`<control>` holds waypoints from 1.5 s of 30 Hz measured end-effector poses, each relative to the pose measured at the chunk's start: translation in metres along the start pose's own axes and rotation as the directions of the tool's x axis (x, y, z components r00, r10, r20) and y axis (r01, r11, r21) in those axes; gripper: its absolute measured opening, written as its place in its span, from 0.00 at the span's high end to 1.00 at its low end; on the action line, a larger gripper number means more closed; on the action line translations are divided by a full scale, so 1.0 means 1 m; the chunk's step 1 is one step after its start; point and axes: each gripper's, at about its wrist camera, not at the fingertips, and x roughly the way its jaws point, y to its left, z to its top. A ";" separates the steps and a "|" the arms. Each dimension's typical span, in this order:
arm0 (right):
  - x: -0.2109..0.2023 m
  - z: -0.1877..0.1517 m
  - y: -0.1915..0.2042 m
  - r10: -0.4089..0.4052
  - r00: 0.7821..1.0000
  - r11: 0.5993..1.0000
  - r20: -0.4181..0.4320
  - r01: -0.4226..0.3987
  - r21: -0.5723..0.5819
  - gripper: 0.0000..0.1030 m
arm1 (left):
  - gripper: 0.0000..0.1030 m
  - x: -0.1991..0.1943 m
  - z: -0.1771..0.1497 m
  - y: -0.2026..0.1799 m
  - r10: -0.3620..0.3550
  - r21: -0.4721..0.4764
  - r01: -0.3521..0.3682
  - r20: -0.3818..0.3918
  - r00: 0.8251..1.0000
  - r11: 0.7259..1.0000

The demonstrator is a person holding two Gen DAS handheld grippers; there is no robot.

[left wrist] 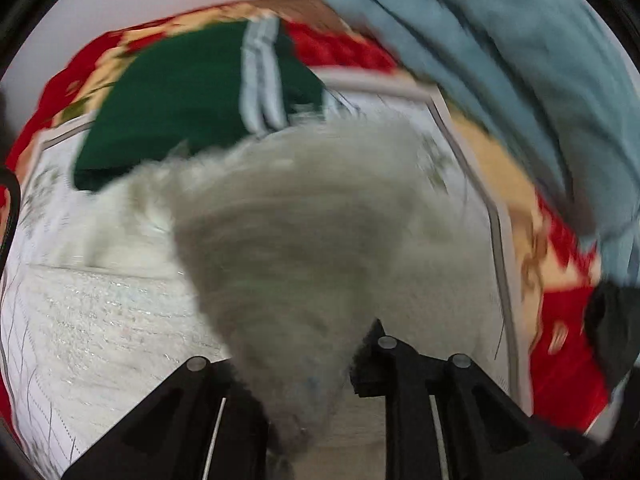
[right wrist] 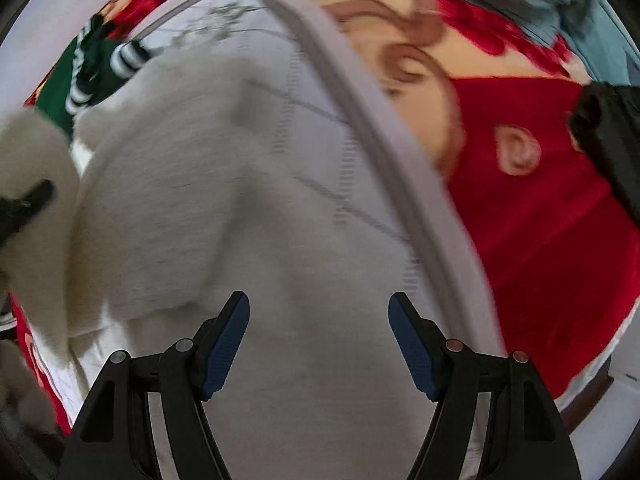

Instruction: Fold large clothes

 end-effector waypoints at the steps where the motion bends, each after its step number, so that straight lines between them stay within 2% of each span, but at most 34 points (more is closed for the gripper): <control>1: -0.002 0.001 -0.010 -0.004 1.000 1.000 0.004 0.004 0.002 0.28 | 0.75 0.005 -0.003 -0.007 0.005 0.028 -0.004 -0.011 1.000 1.000; 2: -0.003 0.002 -0.019 0.000 1.000 1.000 0.011 0.000 0.006 0.28 | 0.66 0.008 -0.006 -0.012 -0.003 0.047 0.004 -0.020 1.000 0.999; 4: -0.006 0.002 -0.029 0.018 1.000 1.000 0.020 -0.018 0.019 0.28 | 0.11 0.007 -0.009 -0.016 -0.042 0.063 0.044 -0.036 0.998 0.997; 7: -0.003 -0.002 -0.038 0.061 0.998 0.998 0.001 -0.061 0.032 0.28 | 0.09 -0.009 -0.012 -0.008 -0.052 0.042 0.053 -0.029 0.998 0.998; 10: -0.005 -0.015 -0.040 0.100 0.994 0.995 -0.040 -0.099 0.025 0.28 | 0.09 -0.041 -0.022 0.027 -0.019 -0.034 0.019 -0.008 1.000 0.999; 11: -0.005 -0.019 -0.038 0.122 0.991 0.992 -0.062 -0.122 0.015 0.28 | 0.09 -0.047 -0.029 0.035 -0.001 -0.065 0.001 -0.005 1.000 0.998; 14: -0.004 -0.036 -0.022 0.168 0.977 0.984 -0.134 -0.174 -0.037 0.28 | 0.09 -0.077 -0.069 0.093 0.117 -0.186 -0.122 -0.040 0.992 0.975; 15: -0.002 -0.042 -0.015 0.178 0.970 0.980 -0.163 -0.190 -0.061 0.28 | 0.09 -0.085 -0.088 0.113 0.172 -0.212 -0.184 -0.074 0.982 0.960; 17: 0.004 -0.063 0.005 0.191 0.949 0.967 -0.250 -0.225 -0.118 0.28 | 0.09 -0.093 -0.127 0.146 0.275 -0.237 -0.306 -0.157 0.949 0.922; 20: 0.019 -0.094 0.042 0.211 0.908 0.941 -0.361 -0.289 -0.177 0.28 | 0.09 -0.088 -0.188 0.181 0.358 -0.225 -0.431 -0.304 0.883 0.874; 23: 0.031 -0.125 0.079 0.213 0.883 0.920 -0.417 -0.325 -0.218 0.28 | 0.09 -0.074 -0.231 0.195 0.374 -0.217 -0.479 -0.389 0.842 0.851; 24: 0.037 -0.135 0.096 0.214 0.877 0.911 -0.430 -0.338 -0.237 0.28 | 0.09 -0.069 -0.239 0.196 0.377 -0.210 -0.485 -0.403 0.834 0.849; 25: 0.042 -0.142 0.106 0.194 0.882 0.907 -0.428 -0.328 -0.264 0.28 | 0.09 -0.062 -0.247 0.198 0.376 -0.201 -0.492 -0.427 0.822 0.847; 26: 0.048 -0.151 0.116 0.144 0.900 0.908 -0.412 -0.286 -0.307 0.37 | 0.09 -0.058 -0.256 0.203 0.366 -0.206 -0.492 -0.448 0.816 0.846; 27: 0.055 -0.164 0.119 0.070 0.916 0.906 -0.396 -0.224 -0.358 0.65 | 0.09 -0.054 -0.261 0.206 0.345 -0.227 -0.483 -0.459 0.819 0.846; 28: 0.064 -0.168 0.123 0.007 0.919 0.907 -0.395 -0.172 -0.385 0.74 | 0.09 -0.053 -0.264 0.209 0.327 -0.254 -0.477 -0.462 0.824 0.841; 29: 0.076 -0.175 0.114 -0.044 0.912 0.918 -0.409 -0.125 -0.377 0.78 | 0.09 -0.052 -0.263 0.209 0.320 -0.264 -0.473 -0.463 0.826 0.840; 31: 0.078 -0.184 0.098 -0.064 0.903 0.918 -0.425 -0.114 -0.381 0.82 | 0.09 -0.056 -0.257 0.207 0.311 -0.267 -0.460 -0.454 0.835 0.847; 33: 0.075 -0.185 0.089 -0.085 0.876 0.917 -0.475 -0.118 -0.382 0.83 | 0.09 -0.066 -0.245 0.203 0.303 -0.267 -0.439 -0.427 0.852 0.858; 34: 0.071 -0.184 0.085 -0.071 0.863 0.922 -0.500 -0.134 -0.363 0.83 | 0.09 -0.074 -0.234 0.200 0.298 -0.269 -0.423 -0.403 0.865 0.865; 36: 0.057 -0.169 0.078 -0.010 0.845 0.935 -0.534 -0.181 -0.305 0.71 | 0.09 -0.088 -0.202 0.193 0.299 -0.271 -0.395 -0.335 0.893 0.878; 37: 0.046 -0.157 0.073 0.019 0.857 0.939 -0.514 -0.192 -0.287 0.66 | 0.09 -0.093 -0.187 0.192 0.300 -0.271 -0.384 -0.303 0.904 0.883; 39: 0.013 -0.118 0.061 0.096 0.907 0.946 -0.410 -0.212 -0.247 0.44 | 0.09 -0.099 -0.151 0.186 0.311 -0.263 -0.365 -0.227 0.923 0.893; 40: 0.000 -0.102 0.055 0.123 0.923 0.951 -0.365 -0.215 -0.223 0.42 | 0.08 -0.098 -0.130 0.184 0.318 -0.258 -0.358 -0.185 0.930 0.897; 42: -0.028 -0.057 0.037 0.167 0.956 0.966 -0.243 -0.208 -0.156 0.42 | 0.08 -0.087 -0.093 0.181 0.341 -0.251 -0.363 -0.129 0.931 0.897; 44: -0.046 -0.014 0.015 0.174 0.976 0.976 -0.131 -0.189 -0.108 0.42 | 0.08 -0.075 -0.068 0.185 0.352 -0.249 -0.366 -0.100 0.931 0.897; 45: -0.045 0.006 0.010 0.155 0.982 0.980 -0.105 -0.166 -0.109 0.42 | 0.08 -0.061 -0.051 0.180 0.367 -0.240 -0.378 -0.092 0.926 0.894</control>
